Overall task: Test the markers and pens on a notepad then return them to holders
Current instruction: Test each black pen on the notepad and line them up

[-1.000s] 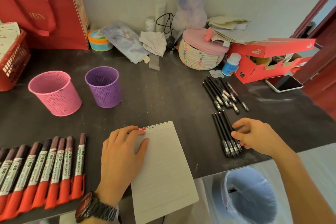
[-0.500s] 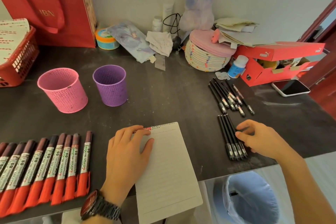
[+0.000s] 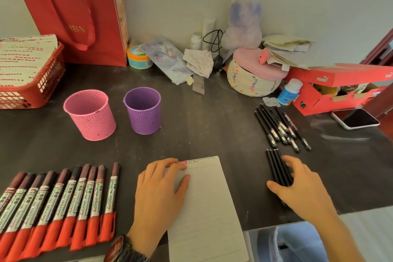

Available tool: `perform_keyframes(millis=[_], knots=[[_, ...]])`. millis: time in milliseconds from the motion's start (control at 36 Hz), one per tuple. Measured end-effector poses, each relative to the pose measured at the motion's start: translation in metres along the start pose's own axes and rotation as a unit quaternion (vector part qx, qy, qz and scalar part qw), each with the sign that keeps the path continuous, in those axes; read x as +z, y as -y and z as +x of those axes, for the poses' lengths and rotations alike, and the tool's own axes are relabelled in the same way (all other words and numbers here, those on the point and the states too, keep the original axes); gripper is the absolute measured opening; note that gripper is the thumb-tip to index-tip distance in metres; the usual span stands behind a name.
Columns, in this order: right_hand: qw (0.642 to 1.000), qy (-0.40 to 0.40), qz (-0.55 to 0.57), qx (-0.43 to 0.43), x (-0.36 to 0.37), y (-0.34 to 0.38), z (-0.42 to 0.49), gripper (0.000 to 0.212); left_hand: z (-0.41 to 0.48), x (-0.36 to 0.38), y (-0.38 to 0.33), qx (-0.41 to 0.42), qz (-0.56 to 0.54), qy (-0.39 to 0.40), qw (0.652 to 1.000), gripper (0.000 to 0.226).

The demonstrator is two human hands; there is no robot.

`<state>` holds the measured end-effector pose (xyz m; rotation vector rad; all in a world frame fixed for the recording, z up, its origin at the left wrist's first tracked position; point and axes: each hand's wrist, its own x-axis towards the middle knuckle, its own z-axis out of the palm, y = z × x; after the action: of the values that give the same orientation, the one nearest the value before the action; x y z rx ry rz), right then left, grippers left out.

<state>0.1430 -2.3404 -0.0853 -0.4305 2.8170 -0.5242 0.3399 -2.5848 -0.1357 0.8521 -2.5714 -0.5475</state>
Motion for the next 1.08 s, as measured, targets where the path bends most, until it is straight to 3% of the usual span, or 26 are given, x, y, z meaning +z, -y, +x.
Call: perform_keyframes(millis=[361,472,639,806,917,1000,1083], knots=[[0.999,0.017,0.045,0.000,-0.004,-0.001,-0.009,0.082,0.000,-0.001,0.001,0.005,-0.007,0.010,1.000,0.025],[0.997,-0.029,0.063,-0.016,-0.010,0.010,0.006,0.075,0.000,-0.001,0.001,0.006,-0.012,0.008,1.000,0.024],[0.992,-0.116,-0.007,-0.044,-0.017,0.036,0.059,0.042,0.001,0.002,0.003,0.004,-0.015,-0.001,1.000,0.023],[0.987,-0.083,-0.133,-0.024,-0.013,0.053,0.097,0.035,0.001,0.001,0.005,-0.001,-0.065,0.003,0.998,0.029],[0.984,-0.077,-0.159,-0.017,-0.009,0.055,0.110,0.028,0.002,0.001,0.006,-0.012,-0.076,-0.001,0.997,0.033],[0.986,-0.082,-0.144,-0.026,-0.008,0.060,0.111,0.035,0.001,0.001,0.005,-0.010,-0.070,0.003,0.997,0.033],[0.990,-0.114,-0.057,-0.059,-0.004,0.069,0.099,0.038,0.001,-0.001,0.004,0.002,-0.065,0.006,0.998,0.032]])
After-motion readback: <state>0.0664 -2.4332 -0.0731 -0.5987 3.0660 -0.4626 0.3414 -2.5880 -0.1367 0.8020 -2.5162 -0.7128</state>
